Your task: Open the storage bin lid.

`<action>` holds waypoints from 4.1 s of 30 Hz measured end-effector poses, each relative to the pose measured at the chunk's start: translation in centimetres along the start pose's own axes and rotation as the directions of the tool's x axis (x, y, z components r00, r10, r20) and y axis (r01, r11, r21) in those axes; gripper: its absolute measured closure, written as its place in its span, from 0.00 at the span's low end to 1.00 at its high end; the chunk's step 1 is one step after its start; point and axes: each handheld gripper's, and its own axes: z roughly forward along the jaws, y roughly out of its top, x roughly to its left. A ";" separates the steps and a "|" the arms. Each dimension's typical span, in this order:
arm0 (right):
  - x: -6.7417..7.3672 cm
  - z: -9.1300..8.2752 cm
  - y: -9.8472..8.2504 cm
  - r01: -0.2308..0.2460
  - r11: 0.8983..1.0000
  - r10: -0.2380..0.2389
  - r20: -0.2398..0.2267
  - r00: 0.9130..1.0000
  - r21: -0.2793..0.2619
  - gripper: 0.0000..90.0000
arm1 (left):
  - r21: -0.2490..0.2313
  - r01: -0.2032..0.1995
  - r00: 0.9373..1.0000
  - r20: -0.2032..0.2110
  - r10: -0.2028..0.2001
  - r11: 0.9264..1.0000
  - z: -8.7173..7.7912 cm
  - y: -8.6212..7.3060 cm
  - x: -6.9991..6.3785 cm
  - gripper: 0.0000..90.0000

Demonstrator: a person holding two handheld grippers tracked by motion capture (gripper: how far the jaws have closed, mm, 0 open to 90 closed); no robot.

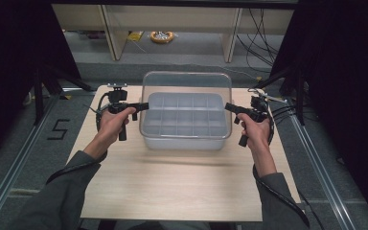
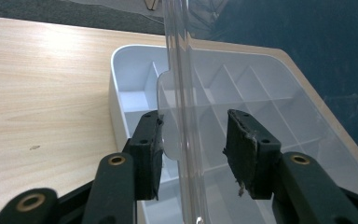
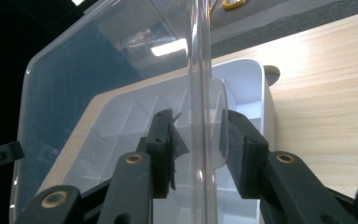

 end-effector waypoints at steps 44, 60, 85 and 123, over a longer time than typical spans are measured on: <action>-0.4 -8.3 -14.8 0.057 0.994 -0.050 -0.077 0.996 0.088 0.76 | 0.088 -0.065 0.991 0.120 0.054 0.994 -8.1 -15.1 0.3 0.63; -1.3 -8.4 -18.3 0.040 0.989 -0.032 -0.057 0.998 0.143 0.76 | 0.153 -0.042 0.992 0.127 0.022 0.987 -8.5 -19.1 1.1 0.62; -2.7 -7.7 -20.8 0.034 0.980 -0.023 -0.059 0.998 0.196 0.74 | 0.197 -0.062 0.992 0.119 0.039 0.978 -8.0 -21.0 1.5 0.60; -3.4 -7.0 -19.4 0.089 0.983 -0.091 0.010 0.996 0.159 0.52 | 0.182 -0.095 0.991 0.111 0.075 0.979 -7.8 -20.1 2.7 0.42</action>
